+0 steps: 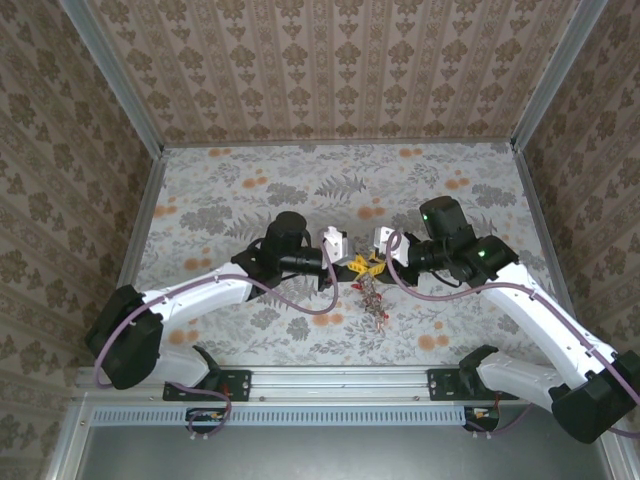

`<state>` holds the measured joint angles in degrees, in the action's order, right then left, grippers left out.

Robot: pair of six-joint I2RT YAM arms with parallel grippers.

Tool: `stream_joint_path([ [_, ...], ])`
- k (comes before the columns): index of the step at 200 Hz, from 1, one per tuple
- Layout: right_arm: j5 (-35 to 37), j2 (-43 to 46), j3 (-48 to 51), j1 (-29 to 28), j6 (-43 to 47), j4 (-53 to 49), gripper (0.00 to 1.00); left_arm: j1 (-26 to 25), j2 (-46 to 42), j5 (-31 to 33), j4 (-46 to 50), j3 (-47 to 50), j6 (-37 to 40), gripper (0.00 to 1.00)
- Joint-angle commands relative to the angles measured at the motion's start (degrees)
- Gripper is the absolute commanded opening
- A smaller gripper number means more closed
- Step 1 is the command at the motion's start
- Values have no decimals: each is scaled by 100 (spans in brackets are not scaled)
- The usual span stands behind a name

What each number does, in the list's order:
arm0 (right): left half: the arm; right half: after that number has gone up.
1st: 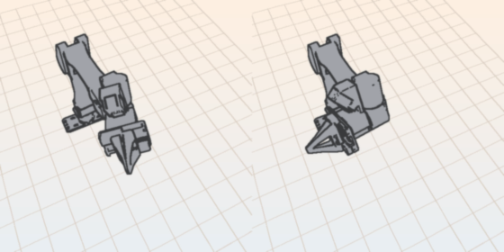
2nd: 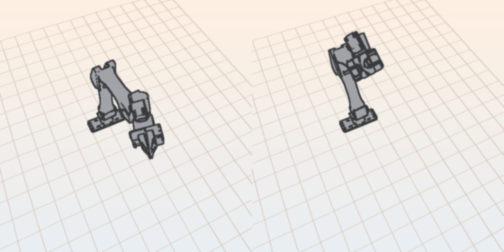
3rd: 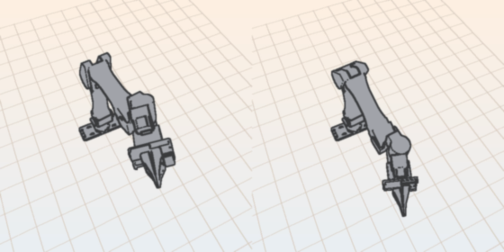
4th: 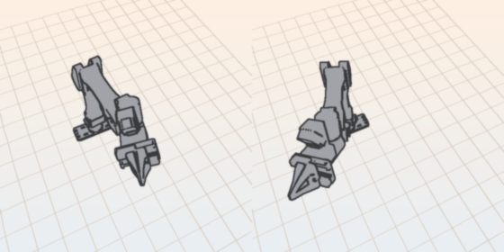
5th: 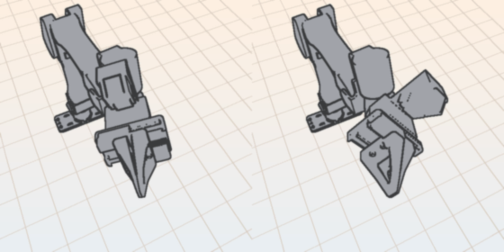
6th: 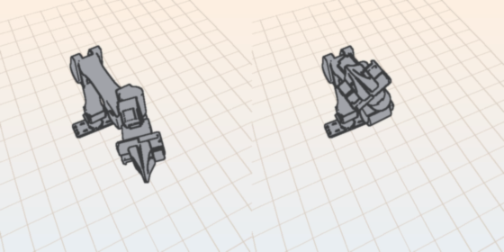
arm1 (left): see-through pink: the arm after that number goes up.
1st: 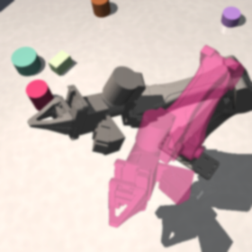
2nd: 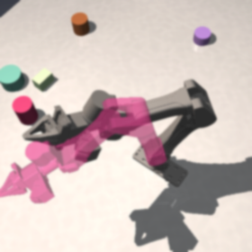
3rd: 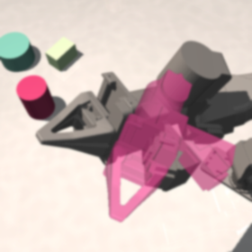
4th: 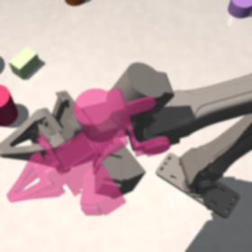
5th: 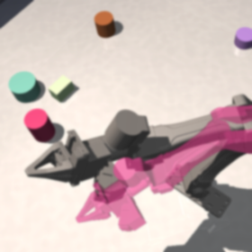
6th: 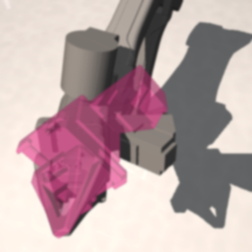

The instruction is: Put the keys on the keyring

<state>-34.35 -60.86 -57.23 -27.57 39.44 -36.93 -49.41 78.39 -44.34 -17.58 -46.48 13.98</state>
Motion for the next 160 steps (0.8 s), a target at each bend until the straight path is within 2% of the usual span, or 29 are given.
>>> stream_joint_path([
  [1,-301,21,72,24,-25,76,25,45,-261,-277,-732,50,-200,0],
  [59,-186,-76,309,173,34,30,22,74,-307,-255,-941,133,-314,0],
  [112,-487,-4,450,307,2,1,23,105,-330,-257,-981,166,-342,0],
  [160,-879,-232,352,313,-68,113,10,105,-263,-254,-1156,179,-415,0],
])
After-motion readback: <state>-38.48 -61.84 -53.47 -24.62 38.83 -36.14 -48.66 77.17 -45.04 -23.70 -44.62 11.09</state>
